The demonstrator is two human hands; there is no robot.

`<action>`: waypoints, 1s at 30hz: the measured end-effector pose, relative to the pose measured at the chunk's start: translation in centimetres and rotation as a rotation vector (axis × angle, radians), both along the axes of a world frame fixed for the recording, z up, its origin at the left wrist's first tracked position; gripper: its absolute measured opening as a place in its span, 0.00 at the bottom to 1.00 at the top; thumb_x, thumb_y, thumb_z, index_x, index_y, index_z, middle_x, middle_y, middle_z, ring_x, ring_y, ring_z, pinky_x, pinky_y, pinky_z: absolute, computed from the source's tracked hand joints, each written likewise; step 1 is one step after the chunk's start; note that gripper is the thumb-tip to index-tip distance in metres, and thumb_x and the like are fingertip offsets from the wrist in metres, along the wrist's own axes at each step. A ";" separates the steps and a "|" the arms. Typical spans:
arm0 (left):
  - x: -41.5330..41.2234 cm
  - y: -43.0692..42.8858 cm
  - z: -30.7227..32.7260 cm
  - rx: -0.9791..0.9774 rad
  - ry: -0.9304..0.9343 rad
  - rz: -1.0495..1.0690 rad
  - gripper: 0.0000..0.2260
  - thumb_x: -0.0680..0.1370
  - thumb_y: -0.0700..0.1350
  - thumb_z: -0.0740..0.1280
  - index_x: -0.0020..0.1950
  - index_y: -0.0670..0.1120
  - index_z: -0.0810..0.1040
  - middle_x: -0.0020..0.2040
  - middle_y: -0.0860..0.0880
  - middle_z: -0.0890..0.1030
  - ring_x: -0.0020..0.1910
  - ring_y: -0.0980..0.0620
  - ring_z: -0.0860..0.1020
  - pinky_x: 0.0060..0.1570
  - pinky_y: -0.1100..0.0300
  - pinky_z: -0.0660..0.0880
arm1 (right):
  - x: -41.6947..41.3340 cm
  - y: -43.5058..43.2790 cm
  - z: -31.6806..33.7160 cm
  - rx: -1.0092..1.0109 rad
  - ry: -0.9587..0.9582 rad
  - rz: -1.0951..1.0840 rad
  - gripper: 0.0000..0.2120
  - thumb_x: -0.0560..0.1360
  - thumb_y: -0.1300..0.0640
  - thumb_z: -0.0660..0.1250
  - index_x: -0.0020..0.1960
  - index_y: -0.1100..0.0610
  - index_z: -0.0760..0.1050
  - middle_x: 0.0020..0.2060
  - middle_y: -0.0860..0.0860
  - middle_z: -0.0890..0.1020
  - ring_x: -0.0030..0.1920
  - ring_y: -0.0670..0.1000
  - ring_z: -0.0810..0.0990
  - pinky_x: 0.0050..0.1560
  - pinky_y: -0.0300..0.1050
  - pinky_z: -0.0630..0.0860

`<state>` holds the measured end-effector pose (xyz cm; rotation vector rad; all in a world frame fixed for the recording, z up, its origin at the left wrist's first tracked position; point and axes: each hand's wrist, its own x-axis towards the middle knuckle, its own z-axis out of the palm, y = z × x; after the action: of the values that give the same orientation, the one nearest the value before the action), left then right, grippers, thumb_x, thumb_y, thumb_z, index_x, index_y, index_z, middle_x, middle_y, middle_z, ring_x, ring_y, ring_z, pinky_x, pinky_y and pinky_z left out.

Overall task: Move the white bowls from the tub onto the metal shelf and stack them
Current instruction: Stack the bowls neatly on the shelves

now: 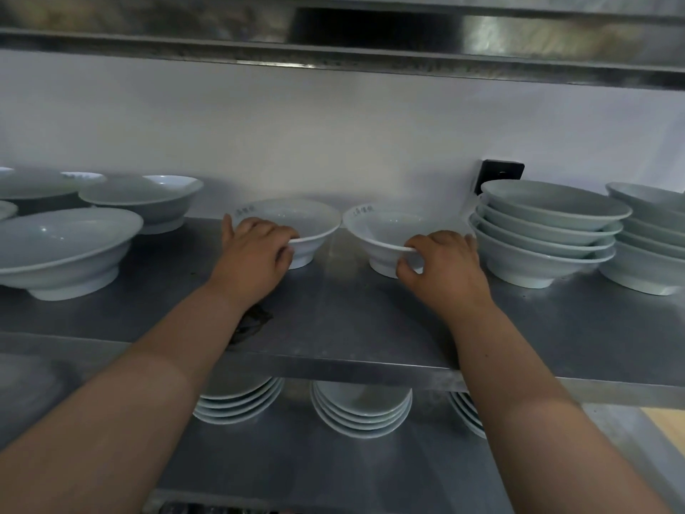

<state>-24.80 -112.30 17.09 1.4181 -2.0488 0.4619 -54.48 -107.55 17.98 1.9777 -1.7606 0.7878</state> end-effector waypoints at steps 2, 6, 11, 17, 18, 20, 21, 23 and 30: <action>-0.1 0.2 0.1 0.003 0.012 -0.009 0.10 0.78 0.48 0.65 0.59 0.54 0.78 0.55 0.50 0.79 0.61 0.43 0.72 0.72 0.33 0.50 | 0.3 0.1 0.0 0.035 0.046 -0.001 0.16 0.75 0.47 0.64 0.59 0.52 0.79 0.53 0.54 0.81 0.60 0.58 0.74 0.70 0.66 0.60; 1.1 1.4 0.1 0.016 0.137 -0.106 0.21 0.76 0.51 0.62 0.68 0.51 0.74 0.66 0.47 0.76 0.68 0.43 0.70 0.73 0.40 0.59 | 1.3 0.6 0.4 -0.017 0.070 0.062 0.22 0.74 0.49 0.63 0.66 0.55 0.76 0.62 0.58 0.79 0.69 0.63 0.70 0.70 0.68 0.61; 5.7 5.8 1.7 0.019 0.356 -0.140 0.22 0.77 0.46 0.67 0.71 0.51 0.72 0.67 0.49 0.75 0.67 0.50 0.71 0.66 0.62 0.65 | 8.2 1.8 1.5 -0.120 -0.039 0.398 0.23 0.72 0.53 0.64 0.66 0.56 0.77 0.62 0.58 0.79 0.68 0.62 0.72 0.71 0.56 0.67; 17.0 8.7 6.2 -0.021 0.315 0.030 0.14 0.78 0.46 0.66 0.63 0.51 0.78 0.60 0.54 0.79 0.59 0.53 0.75 0.56 0.67 0.65 | 21.5 1.4 2.8 -0.081 -0.057 0.680 0.19 0.72 0.53 0.66 0.62 0.56 0.79 0.57 0.55 0.81 0.61 0.56 0.75 0.67 0.45 0.66; 19.4 9.1 6.5 -0.023 0.318 0.055 0.14 0.78 0.46 0.66 0.63 0.52 0.78 0.59 0.54 0.80 0.59 0.53 0.76 0.57 0.65 0.66 | 23.6 1.3 2.9 -0.060 -0.056 0.700 0.19 0.72 0.52 0.67 0.62 0.55 0.79 0.57 0.55 0.81 0.61 0.55 0.75 0.67 0.45 0.67; 24.2 9.7 6.5 -0.012 0.351 0.104 0.13 0.78 0.46 0.65 0.63 0.52 0.78 0.58 0.54 0.80 0.58 0.53 0.76 0.57 0.63 0.68 | 27.7 1.0 2.9 0.005 -0.055 0.716 0.20 0.73 0.51 0.66 0.64 0.53 0.78 0.59 0.53 0.80 0.62 0.55 0.75 0.65 0.50 0.72; 26.8 9.9 6.3 0.006 0.378 0.139 0.13 0.78 0.46 0.66 0.63 0.51 0.78 0.58 0.54 0.80 0.58 0.53 0.76 0.57 0.63 0.68 | 29.6 0.9 2.9 0.037 -0.053 0.717 0.20 0.73 0.50 0.66 0.64 0.52 0.77 0.60 0.52 0.80 0.63 0.55 0.75 0.64 0.51 0.73; 31.7 10.3 5.3 0.050 0.417 0.226 0.14 0.78 0.47 0.66 0.63 0.50 0.78 0.58 0.51 0.80 0.58 0.50 0.76 0.57 0.60 0.69 | 33.2 0.5 2.7 0.102 -0.053 0.725 0.20 0.74 0.48 0.66 0.65 0.50 0.76 0.61 0.51 0.79 0.63 0.53 0.74 0.65 0.51 0.72; 42.8 9.1 3.0 0.265 0.091 0.475 0.21 0.78 0.49 0.67 0.70 0.49 0.73 0.66 0.44 0.76 0.64 0.43 0.73 0.64 0.53 0.68 | 40.1 -0.6 1.9 0.157 0.133 0.708 0.12 0.75 0.49 0.69 0.57 0.51 0.79 0.50 0.50 0.82 0.54 0.53 0.77 0.55 0.49 0.73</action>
<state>17.96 -103.21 20.05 2.0603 -1.7403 0.3121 -14.36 -108.15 19.87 2.7301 -1.0554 0.7019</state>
